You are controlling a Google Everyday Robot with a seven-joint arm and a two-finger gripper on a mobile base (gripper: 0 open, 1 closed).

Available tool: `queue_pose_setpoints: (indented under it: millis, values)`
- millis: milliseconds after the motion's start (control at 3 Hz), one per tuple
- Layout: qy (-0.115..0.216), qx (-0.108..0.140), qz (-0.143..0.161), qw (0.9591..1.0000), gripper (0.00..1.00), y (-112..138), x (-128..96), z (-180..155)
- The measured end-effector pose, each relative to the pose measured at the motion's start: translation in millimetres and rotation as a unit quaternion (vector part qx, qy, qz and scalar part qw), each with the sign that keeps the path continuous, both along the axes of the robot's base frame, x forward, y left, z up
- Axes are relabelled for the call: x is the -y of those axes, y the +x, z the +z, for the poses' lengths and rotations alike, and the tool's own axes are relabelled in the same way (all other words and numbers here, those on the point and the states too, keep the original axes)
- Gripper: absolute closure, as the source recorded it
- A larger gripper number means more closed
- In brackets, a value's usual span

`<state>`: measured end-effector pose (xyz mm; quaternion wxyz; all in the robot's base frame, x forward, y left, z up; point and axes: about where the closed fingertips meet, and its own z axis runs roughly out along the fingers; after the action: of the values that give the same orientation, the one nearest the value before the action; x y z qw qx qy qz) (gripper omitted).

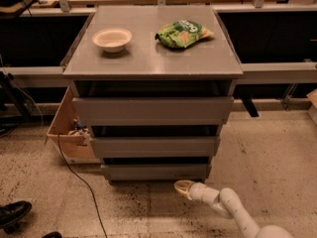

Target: Close bottom drawer

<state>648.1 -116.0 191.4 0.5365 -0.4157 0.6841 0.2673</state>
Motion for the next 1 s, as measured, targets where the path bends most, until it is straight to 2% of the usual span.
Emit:
queue_pose_setpoints:
  millis: [333,667,1000]
  values:
    - [-0.061,0.019,0.005,0.9979,1.0,-21.1,54.5,39.9]
    - [-0.142,0.044,0.004,0.9889,1.0,-42.2,103.0,105.3]
    - [-0.189,0.06,0.002,0.9802,1.0,-50.8,124.2,146.8]
